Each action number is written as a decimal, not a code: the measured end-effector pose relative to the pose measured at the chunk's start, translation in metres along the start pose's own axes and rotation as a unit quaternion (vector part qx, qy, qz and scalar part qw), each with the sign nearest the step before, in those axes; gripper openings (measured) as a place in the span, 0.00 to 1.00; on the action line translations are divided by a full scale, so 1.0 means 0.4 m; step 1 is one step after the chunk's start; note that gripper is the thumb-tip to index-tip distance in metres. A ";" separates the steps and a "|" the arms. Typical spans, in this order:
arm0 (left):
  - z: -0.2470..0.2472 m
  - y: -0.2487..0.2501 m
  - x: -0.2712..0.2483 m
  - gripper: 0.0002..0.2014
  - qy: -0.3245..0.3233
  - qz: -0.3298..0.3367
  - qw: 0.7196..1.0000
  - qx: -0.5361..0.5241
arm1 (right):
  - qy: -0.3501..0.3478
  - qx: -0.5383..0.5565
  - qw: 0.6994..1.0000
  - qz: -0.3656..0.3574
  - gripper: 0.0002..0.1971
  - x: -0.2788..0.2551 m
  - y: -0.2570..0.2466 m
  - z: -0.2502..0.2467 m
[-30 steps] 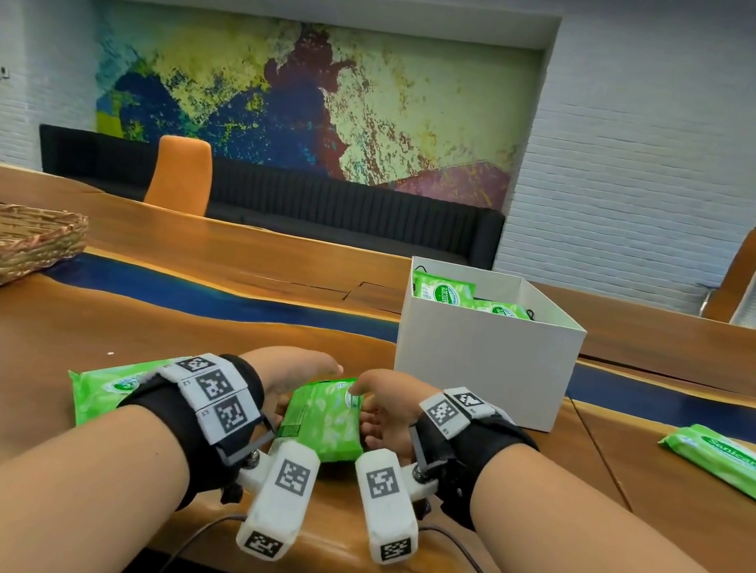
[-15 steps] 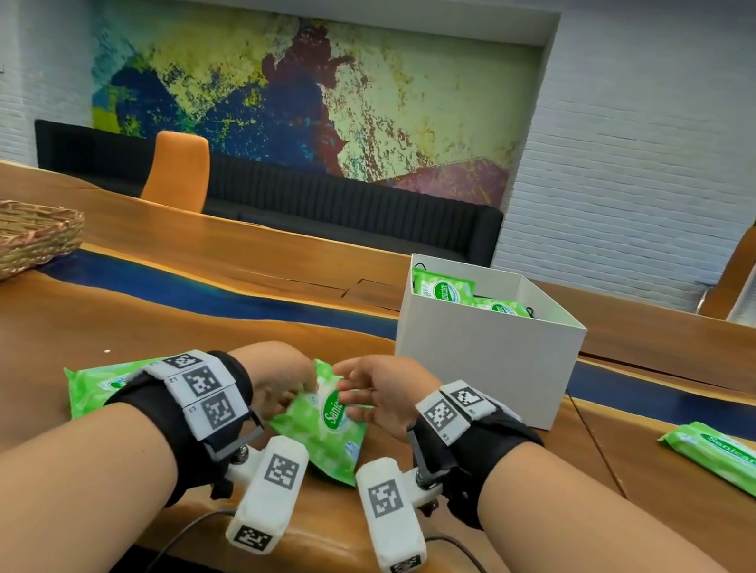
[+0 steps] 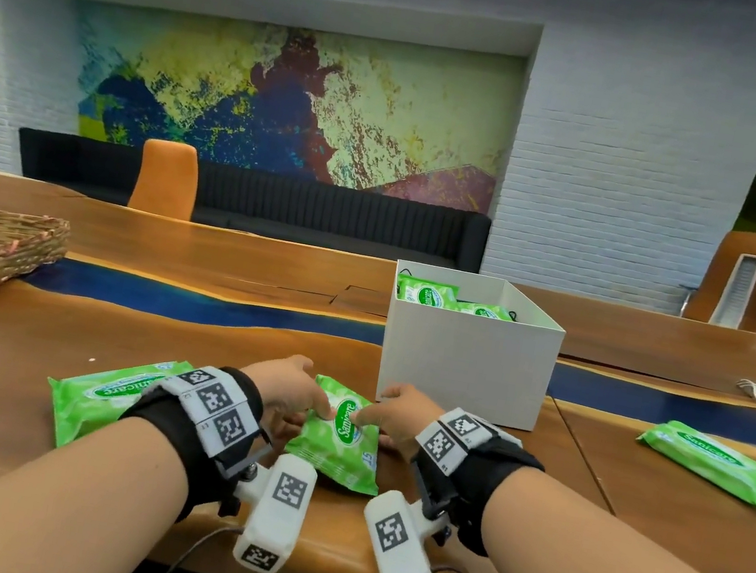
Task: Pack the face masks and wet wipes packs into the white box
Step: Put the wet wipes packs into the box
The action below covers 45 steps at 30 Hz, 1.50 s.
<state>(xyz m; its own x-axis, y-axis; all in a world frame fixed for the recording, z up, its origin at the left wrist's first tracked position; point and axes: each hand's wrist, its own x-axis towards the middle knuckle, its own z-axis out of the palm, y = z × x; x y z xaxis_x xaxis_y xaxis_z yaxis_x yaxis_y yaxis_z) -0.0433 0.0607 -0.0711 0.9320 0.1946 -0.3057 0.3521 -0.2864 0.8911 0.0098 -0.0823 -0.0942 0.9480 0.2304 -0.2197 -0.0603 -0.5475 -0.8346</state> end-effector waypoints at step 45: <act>0.203 0.385 0.321 0.22 0.051 0.200 0.855 0.476 | 0.135 -0.485 0.864 -0.021 0.17 0.157 -0.150 -0.480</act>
<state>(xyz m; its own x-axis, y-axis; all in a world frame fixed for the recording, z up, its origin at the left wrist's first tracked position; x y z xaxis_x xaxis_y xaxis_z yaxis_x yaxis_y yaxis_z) 0.1376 -0.0347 -0.0003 0.9990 -0.0305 0.0338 -0.0374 -0.9734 0.2259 0.1332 -0.1894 0.0390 0.9893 0.1416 0.0358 0.1414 -0.9899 0.0066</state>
